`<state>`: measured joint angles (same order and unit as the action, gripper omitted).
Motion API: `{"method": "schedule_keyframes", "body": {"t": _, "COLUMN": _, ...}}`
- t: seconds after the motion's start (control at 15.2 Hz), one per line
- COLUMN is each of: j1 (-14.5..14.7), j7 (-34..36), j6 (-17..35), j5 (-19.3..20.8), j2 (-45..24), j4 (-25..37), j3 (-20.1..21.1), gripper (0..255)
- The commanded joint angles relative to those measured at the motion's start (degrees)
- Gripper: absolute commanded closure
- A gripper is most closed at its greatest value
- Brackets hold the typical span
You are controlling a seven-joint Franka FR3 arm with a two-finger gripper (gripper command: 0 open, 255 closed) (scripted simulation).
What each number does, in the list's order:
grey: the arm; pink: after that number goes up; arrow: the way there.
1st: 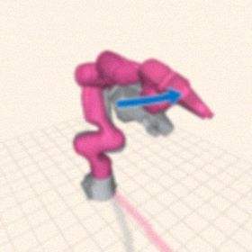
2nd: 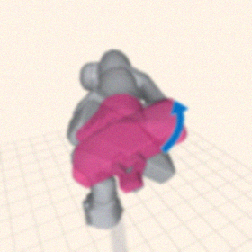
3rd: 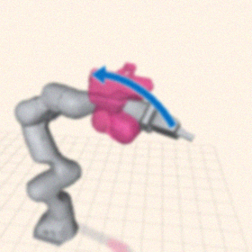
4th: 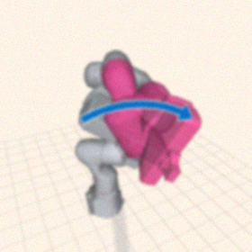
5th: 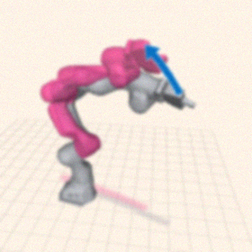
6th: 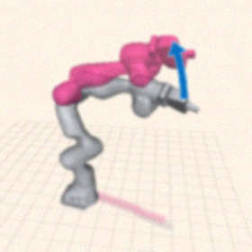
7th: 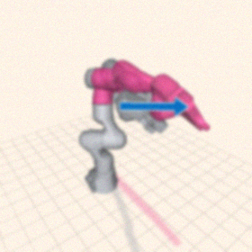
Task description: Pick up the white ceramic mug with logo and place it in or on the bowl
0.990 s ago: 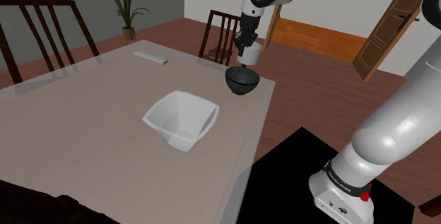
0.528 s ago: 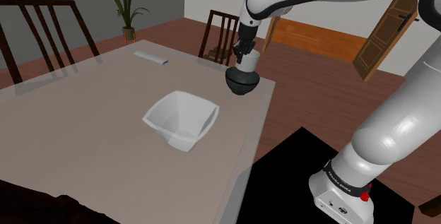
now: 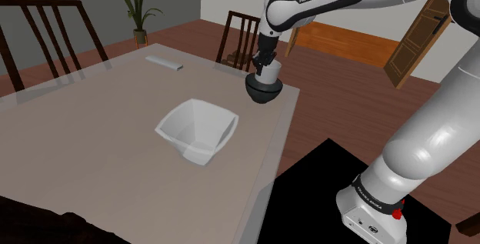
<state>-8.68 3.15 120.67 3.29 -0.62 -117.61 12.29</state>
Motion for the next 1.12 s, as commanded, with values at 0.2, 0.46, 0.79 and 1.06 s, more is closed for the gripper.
{"method": "schedule_keyframes", "body": {"t": 0.2, "j1": 0.00, "j7": 0.00, "j6": 0.05, "j5": 0.01, "j2": -0.01, "j4": -0.02, "j3": 0.00, "gripper": 0}}
{"method": "schedule_keyframes", "body": {"t": 0.46, "j1": 0.00, "j7": 0.00, "j6": 0.05, "j5": 0.01, "j2": -0.01, "j4": -0.02, "j3": 0.00, "gripper": 0}}
{"method": "schedule_keyframes", "body": {"t": 0.79, "j1": 0.06, "j7": -0.51, "j6": -6.92, "j5": -0.73, "j2": 2.34, "j4": 4.67, "j3": 0.06, "gripper": 0}}
{"method": "schedule_keyframes", "body": {"t": 1.06, "j1": 0.07, "j7": -0.51, "j6": -6.92, "j5": -0.73, "j2": 2.34, "j4": 4.67, "j3": 0.06, "gripper": 0}}
